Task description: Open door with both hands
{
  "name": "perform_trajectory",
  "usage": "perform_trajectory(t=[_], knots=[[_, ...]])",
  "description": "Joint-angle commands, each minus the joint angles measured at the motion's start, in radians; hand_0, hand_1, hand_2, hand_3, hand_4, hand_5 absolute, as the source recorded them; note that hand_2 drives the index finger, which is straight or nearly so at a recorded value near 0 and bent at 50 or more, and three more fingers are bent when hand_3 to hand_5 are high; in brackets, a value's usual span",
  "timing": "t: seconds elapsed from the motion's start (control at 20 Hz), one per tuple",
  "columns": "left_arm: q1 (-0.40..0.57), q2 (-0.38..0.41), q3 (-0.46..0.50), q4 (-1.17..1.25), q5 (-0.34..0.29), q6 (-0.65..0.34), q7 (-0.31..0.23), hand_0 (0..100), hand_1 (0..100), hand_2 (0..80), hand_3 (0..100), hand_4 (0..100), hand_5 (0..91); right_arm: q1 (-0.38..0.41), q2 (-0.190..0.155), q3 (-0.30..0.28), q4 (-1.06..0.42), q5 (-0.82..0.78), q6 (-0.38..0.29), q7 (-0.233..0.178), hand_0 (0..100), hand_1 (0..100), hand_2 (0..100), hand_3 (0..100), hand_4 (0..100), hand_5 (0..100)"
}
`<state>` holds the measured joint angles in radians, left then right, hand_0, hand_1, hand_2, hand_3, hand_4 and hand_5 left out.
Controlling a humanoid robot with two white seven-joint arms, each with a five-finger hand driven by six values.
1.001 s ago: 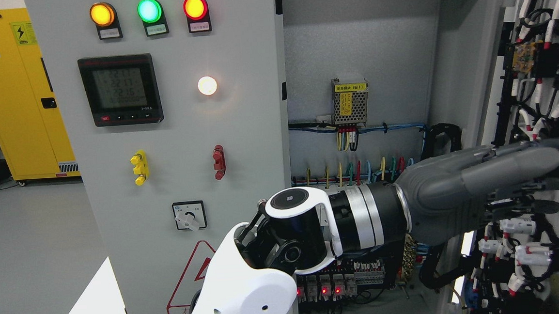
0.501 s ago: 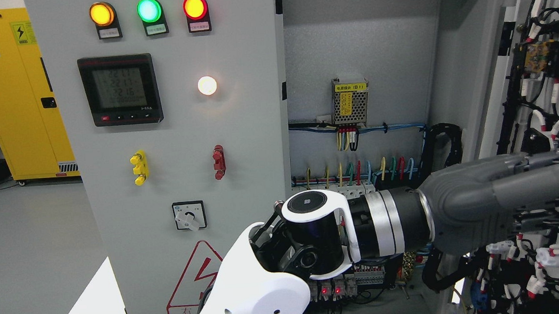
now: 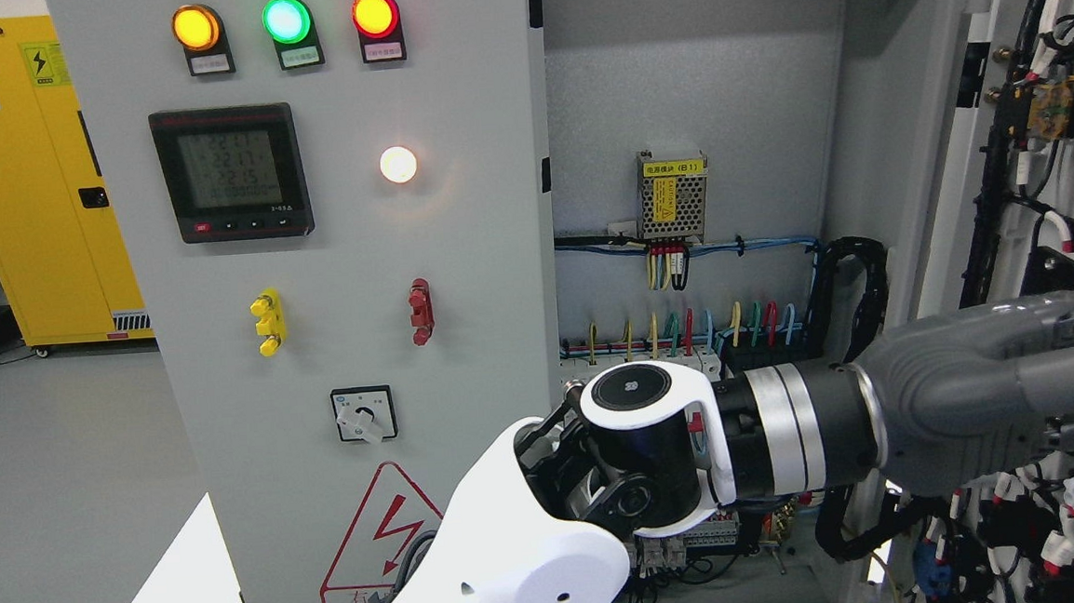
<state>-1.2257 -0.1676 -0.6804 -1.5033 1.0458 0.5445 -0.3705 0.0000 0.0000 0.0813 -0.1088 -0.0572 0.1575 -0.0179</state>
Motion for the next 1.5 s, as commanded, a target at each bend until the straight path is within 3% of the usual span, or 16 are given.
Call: perform_trajectory(t=[0.0,0.15,0.45,0.75,0.9,1.15,1.3,1.45], knots=[[0.008,0.013,0.109,0.000,-0.004,0.038,0.001,12,56,0.0,0,0,0.0,-0.002,-0.018,0.000,0.000,-0.001,0.001,-0.001,0,50,4,0,0,0],[0.069,0.052,0.191,-0.049,-0.021,0.066,0.002,12,56,0.0,0,0,0.0,-0.002,-0.018,0.000,0.000,-0.001,0.001,-0.001,0,50,4,0,0,0],[0.256,0.229,0.200,-0.205,-0.024,0.066,0.001,12,56,0.0,0,0,0.0,-0.002,-0.018,0.000,-0.003,-0.001,-0.001,-0.001,0,50,4,0,0,0],[0.575,0.454,0.200,-0.316,-0.065,0.057,0.002,12,56,0.0,0,0,0.0,-0.003,-0.017,0.000,-0.003,-0.001,-0.001,-0.001,0,50,4,0,0,0],[0.759,0.514,0.200,-0.314,-0.116,0.037,0.002,12,56,0.0,0,0,0.0,-0.003,-0.017,0.000,-0.003,-0.001,-0.001,-0.001,0,50,4,0,0,0],[1.093,0.531,0.215,-0.269,-0.309,-0.101,0.002,12,56,0.0,0,0,0.0,-0.003,-0.017,-0.002,-0.003,-0.001,-0.001,-0.001,0,50,4,0,0,0],[1.271,0.531,0.239,-0.143,-0.381,-0.199,0.002,12,56,0.0,0,0,0.0,-0.003,-0.017,0.000,-0.003,-0.001,-0.001,-0.001,0,50,4,0,0,0],[1.376,0.527,0.234,0.071,-0.424,-0.329,0.002,12,56,0.0,0,0,0.0,-0.002,-0.017,0.000,-0.003,-0.001,-0.001,-0.001,0,50,4,0,0,0]])
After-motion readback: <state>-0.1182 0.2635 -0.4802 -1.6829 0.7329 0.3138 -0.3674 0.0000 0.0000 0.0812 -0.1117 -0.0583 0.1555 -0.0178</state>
